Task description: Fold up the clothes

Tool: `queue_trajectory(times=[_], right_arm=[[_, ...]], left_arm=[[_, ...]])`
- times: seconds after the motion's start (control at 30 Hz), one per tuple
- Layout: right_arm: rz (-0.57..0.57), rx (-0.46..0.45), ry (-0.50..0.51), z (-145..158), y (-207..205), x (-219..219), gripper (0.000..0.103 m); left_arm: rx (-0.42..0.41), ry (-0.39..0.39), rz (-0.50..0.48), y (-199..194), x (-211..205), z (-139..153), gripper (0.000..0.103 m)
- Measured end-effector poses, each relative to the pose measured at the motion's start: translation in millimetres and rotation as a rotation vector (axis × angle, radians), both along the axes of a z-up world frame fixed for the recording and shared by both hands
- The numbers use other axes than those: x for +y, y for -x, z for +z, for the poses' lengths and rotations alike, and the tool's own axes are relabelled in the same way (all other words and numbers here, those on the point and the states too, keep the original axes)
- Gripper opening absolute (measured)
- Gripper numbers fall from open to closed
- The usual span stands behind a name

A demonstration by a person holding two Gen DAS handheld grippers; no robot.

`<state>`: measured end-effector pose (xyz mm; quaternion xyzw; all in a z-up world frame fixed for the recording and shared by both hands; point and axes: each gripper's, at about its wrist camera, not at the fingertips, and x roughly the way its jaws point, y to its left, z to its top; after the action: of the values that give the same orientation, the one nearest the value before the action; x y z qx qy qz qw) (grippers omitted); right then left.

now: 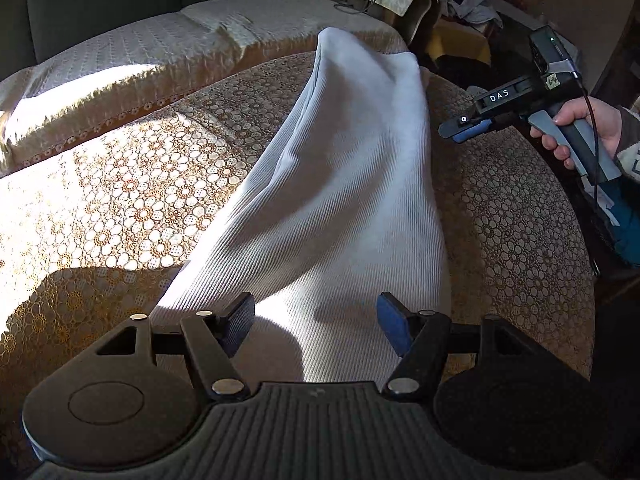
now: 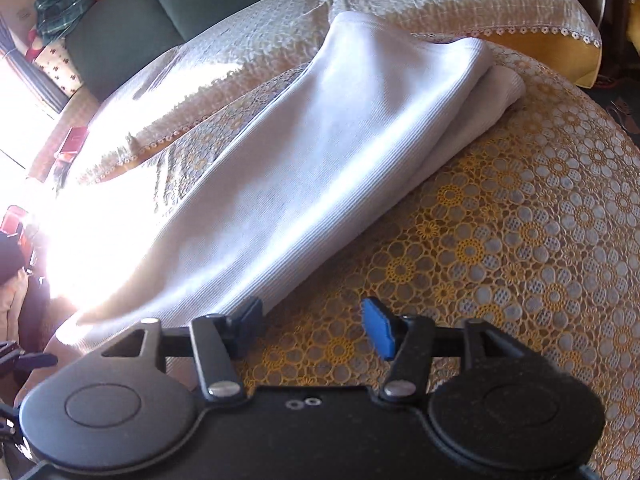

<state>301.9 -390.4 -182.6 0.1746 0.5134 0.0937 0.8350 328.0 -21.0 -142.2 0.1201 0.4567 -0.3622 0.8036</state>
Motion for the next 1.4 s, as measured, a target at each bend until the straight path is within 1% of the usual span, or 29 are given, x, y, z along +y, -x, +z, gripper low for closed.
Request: queue_trajectory(times=[0.1, 0.17, 0.3, 0.33, 0.43, 0.5, 0.57, 0.7, 0.77, 0.8, 0.9, 0.93, 1.03, 1.13, 1.2, 1.3, 1.4], right_arm=[[0.077, 0.012, -0.033, 3, 7, 18, 0.103], [0.159, 0.022, -0.055, 3, 13, 34, 0.103], [0.393, 0.022, -0.057, -3, 30, 79, 0.103], [0.454, 0.016, -0.048, -4, 36, 92, 0.103], [0.613, -0.021, -0.039, -8, 57, 126, 0.103], [0.683, -0.047, -0.046, -10, 65, 143, 0.103], [0.726, -0.077, -0.069, -12, 73, 153, 0.103], [0.766, -0.111, -0.117, -11, 80, 162, 0.103], [0.762, -0.129, -0.123, -7, 79, 167, 0.103], [0.756, -0.152, -0.137, -3, 77, 168, 0.103], [0.693, -0.193, -0.241, 7, 68, 159, 0.103], [0.691, -0.191, -0.258, 6, 65, 159, 0.103], [0.750, -0.153, -0.226, -4, 64, 166, 0.103], [0.792, -0.134, -0.233, -15, 70, 173, 0.103], [0.822, -0.127, -0.212, -21, 73, 180, 0.103], [0.832, -0.152, -0.181, -23, 75, 188, 0.103], [0.799, -0.193, -0.164, -18, 71, 187, 0.103]], left_arm=[[-0.002, -0.012, 0.012, -8, -4, -9, 0.066], [0.015, -0.020, 0.041, -17, -4, -18, 0.066], [0.044, -0.042, 0.114, -36, 4, -37, 0.066], [0.046, -0.037, 0.121, -39, 5, -40, 0.066], [0.010, -0.053, 0.145, -45, 4, -40, 0.066], [0.002, -0.076, 0.160, -51, 3, -42, 0.066], [0.009, -0.073, 0.165, -55, 5, -43, 0.066], [0.004, -0.084, 0.150, -57, 5, -44, 0.066], [0.003, -0.084, 0.150, -58, 4, -44, 0.066], [0.006, -0.080, 0.153, -58, 5, -44, 0.066], [0.009, -0.075, 0.156, -58, 7, -43, 0.066], [0.008, -0.076, 0.154, -57, 7, -43, 0.066], [0.010, -0.077, 0.155, -57, 6, -43, 0.066], [0.006, -0.080, 0.154, -56, 5, -43, 0.066], [0.002, -0.083, 0.150, -56, 5, -43, 0.066], [0.001, -0.088, 0.146, -56, 4, -43, 0.067], [-0.002, -0.094, 0.140, -55, 3, -43, 0.067]])
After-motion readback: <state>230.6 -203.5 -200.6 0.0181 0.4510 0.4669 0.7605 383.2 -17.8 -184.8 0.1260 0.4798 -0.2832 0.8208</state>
